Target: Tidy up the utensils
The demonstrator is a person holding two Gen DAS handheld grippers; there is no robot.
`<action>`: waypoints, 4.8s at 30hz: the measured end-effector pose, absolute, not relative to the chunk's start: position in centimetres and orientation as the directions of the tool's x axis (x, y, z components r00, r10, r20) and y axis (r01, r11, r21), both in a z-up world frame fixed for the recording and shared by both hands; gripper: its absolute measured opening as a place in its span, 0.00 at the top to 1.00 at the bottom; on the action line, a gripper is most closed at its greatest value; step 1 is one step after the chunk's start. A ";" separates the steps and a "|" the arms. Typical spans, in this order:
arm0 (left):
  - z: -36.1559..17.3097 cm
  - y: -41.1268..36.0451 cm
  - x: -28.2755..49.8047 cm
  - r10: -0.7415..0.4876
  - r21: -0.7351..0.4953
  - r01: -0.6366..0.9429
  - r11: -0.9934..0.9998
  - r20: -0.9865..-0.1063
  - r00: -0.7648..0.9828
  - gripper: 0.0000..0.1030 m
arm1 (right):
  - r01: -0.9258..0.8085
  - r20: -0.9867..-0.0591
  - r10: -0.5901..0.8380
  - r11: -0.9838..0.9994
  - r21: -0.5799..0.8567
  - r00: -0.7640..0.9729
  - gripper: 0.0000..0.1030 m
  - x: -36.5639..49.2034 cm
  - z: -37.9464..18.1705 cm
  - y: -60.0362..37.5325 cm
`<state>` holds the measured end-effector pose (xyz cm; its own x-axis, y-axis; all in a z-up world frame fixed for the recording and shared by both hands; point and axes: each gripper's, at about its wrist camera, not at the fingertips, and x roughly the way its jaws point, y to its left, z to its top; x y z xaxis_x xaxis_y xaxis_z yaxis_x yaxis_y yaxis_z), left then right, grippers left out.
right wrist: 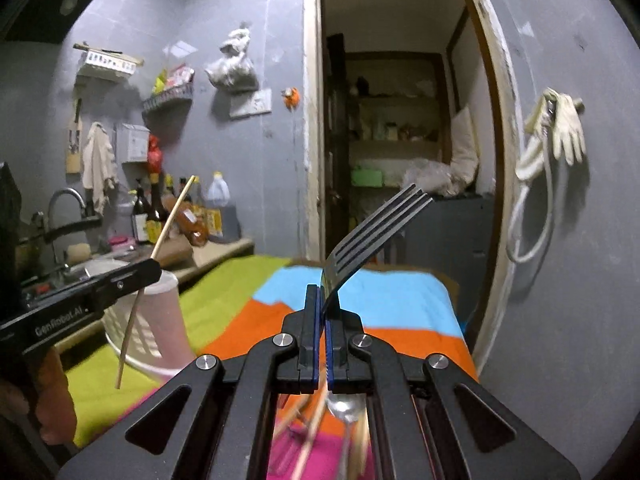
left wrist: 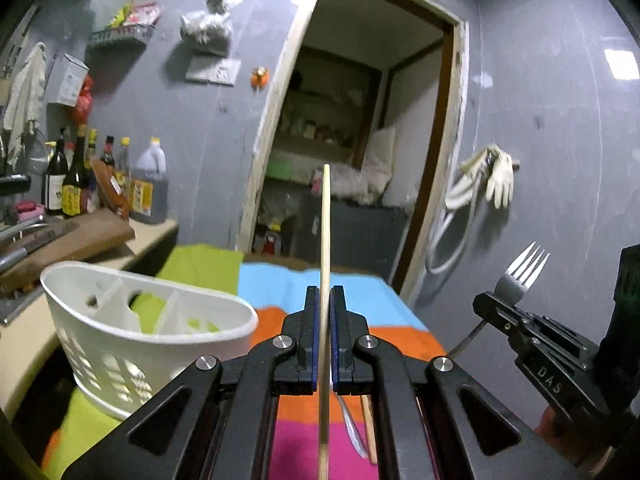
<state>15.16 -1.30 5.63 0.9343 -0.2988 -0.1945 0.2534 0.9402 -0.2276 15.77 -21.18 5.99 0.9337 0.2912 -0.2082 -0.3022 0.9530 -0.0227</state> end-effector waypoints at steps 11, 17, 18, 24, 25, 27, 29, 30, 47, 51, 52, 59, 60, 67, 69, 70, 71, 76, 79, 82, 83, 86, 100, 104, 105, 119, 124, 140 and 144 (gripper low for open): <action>9.5 7.8 16.6 -0.215 -0.282 0.190 0.940 -0.061 0.975 0.97 | -0.421 -0.147 0.415 0.907 -0.012 0.898 1.00 17.8 11.0 -15.9; 10.5 14.3 18.0 -0.191 -0.363 0.165 0.917 -0.035 0.981 0.97 | -0.498 -0.133 0.495 0.867 0.014 0.859 1.00 18.8 12.9 -12.5; 10.6 15.1 18.2 -0.189 -0.377 0.164 0.912 -0.031 0.981 0.97 | -0.506 -0.136 0.503 0.862 0.011 0.854 1.00 18.9 13.0 -11.9; 10.3 18.5 19.9 -0.132 -0.416 0.112 0.902 -0.019 0.991 0.97 | -0.531 -0.183 0.520 0.847 -0.017 0.834 1.00 20.0 12.4 -8.7; 10.1 18.6 20.2 -0.122 -0.413 0.103 0.905 -0.020 0.992 0.97 | -0.534 -0.195 0.521 0.845 -0.020 0.831 1.00 20.2 12.1 -8.4; 9.6 18.7 20.6 -0.096 -0.401 0.077 0.913 -0.025 0.995 0.97 | -0.536 -0.219 0.518 0.843 -0.033 0.827 1.00 20.6 11.3 -7.6; 8.7 18.5 21.0 -0.075 -0.393 0.055 0.918 -0.035 0.997 0.97 | -0.533 -0.238 0.509 0.844 -0.050 0.827 1.00 20.8 10.6 -7.0; 8.3 18.3 21.1 -0.068 -0.388 0.047 0.920 -0.039 0.997 0.97 | -0.533 -0.247 0.506 0.844 -0.057 0.827 1.00 20.9 10.3 -6.7; 3.4 14.6 19.5 0.004 -0.249 -0.025 0.968 -0.084 0.996 0.97 | -0.542 -0.385 0.479 0.837 -0.070 0.789 0.99 22.4 5.0 -4.2; 2.8 14.6 19.4 -0.002 -0.256 -0.032 0.966 -0.130 0.991 0.97 | -0.547 -0.409 0.483 0.835 -0.051 0.775 0.99 22.6 4.4 -4.1; 2.7 14.6 19.3 -0.004 -0.260 -0.033 0.965 -0.140 0.990 0.97 | -0.550 -0.413 0.487 0.834 -0.043 0.770 0.99 22.7 4.4 -4.2; 3.1 14.9 18.4 -0.042 -0.292 -0.017 0.956 -0.194 0.980 0.96 | -0.567 -0.401 0.517 0.824 -0.007 0.756 0.94 22.2 4.2 -5.0; 3.2 15.0 18.3 -0.046 -0.294 -0.016 0.956 -0.201 0.979 0.96 | -0.566 -0.397 0.519 0.824 -0.003 0.757 0.93 22.2 4.3 -5.1; 4.1 15.1 17.3 -0.060 -0.306 -0.009 0.952 -0.216 0.975 0.82 | -0.560 -0.351 0.529 0.828 0.018 0.772 0.81 21.7 5.2 -6.0; 4.5 14.9 17.0 -0.062 -0.303 -0.004 0.953 -0.206 0.977 0.79 | -0.548 -0.328 0.523 0.836 0.017 0.787 0.74 21.4 5.5 -6.4; 4.8 14.8 16.8 -0.061 -0.301 -0.003 0.954 -0.203 0.977 0.73 | -0.541 -0.311 0.519 0.841 0.019 0.796 0.67 21.2 5.7 -6.7; 5.1 14.7 16.7 -0.063 -0.300 0.000 0.954 -0.199 0.978 0.70 | -0.533 -0.289 0.516 0.846 0.022 0.806 0.61 20.9 5.9 -7.1; 6.3 13.6 15.9 -0.072 -0.291 0.019 0.956 -0.174 0.982 0.54 | -0.475 -0.174 0.469 0.880 0.008 0.866 0.29 19.2 7.4 -9.4; 7.1 12.5 15.5 -0.072 -0.271 0.027 0.962 -0.160 0.985 0.38 | -0.434 -0.097 0.431 0.901 -0.010 0.897 0.15 17.9 8.5 -11.2; 7.7 11.2 15.3 -0.105 -0.270 0.062 0.961 -0.148 0.983 0.27 | -0.387 -0.042 0.386 0.921 -0.041 0.922 0.02 16.7 9.4 -12.9; 7.9 10.9 15.2 -0.114 -0.269 0.071 0.961 -0.145 0.983 0.24 | -0.376 -0.030 0.375 0.926 -0.047 0.927 0.00 16.4 9.5 -13.4; 8.2 9.6 14.8 -0.134 -0.261 0.097 0.960 -0.126 0.983 0.11 | -0.342 -0.020 0.342 0.937 -0.067 0.940 0.00 15.7 9.7 -15.0; 7.1 1.4 15.2 -0.277 -0.165 0.246 0.955 -0.207 0.938 0.04 | -0.214 -0.116 0.202 0.972 -0.102 0.972 0.00 15.5 7.9 -22.6; 6.1 -0.6 16.1 -0.292 -0.150 0.260 0.954 -0.267 0.919 0.04 | -0.182 -0.179 0.162 0.979 -0.096 0.970 0.00 16.3 6.8 -24.5; 5.8 -1.1 16.3 -0.292 -0.144 0.261 0.954 -0.280 0.915 0.04 | -0.174 -0.198 0.153 0.980 -0.096 0.968 0.00 16.6 6.5 -25.0; 1.6 -6.4 20.0 -0.284 -0.074 0.284 0.956 -0.476 0.832 0.04 | -0.205 -0.503 0.138 0.975 -0.081 0.853 0.04 20.8 1.6 -27.9; 0.4 -7.5 21.4 -0.271 -0.045 0.292 0.955 -0.530 0.803 0.09 | -0.228 -0.565 0.154 0.972 -0.062 0.811 0.19 21.9 0.4 -28.2; -3.7 -8.2 27.9 -0.277 -0.086 0.315 0.945 -0.723 0.633 0.70 | -0.306 -0.723 0.222 0.952 0.015 0.655 0.81 26.1 -2.8 -27.2; -4.3 -8.0 29.2 -0.276 -0.095 0.313 0.945 -0.743 0.610 0.76 | -0.310 -0.754 0.227 0.950 0.032 0.617 0.87 27.1 -3.4 -26.9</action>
<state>29.22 -7.98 -4.33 0.6099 -0.2762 -0.7428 0.3128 0.9451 -0.0945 27.13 -26.92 -3.41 0.6168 0.2270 -0.7537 -0.3104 0.9501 0.0321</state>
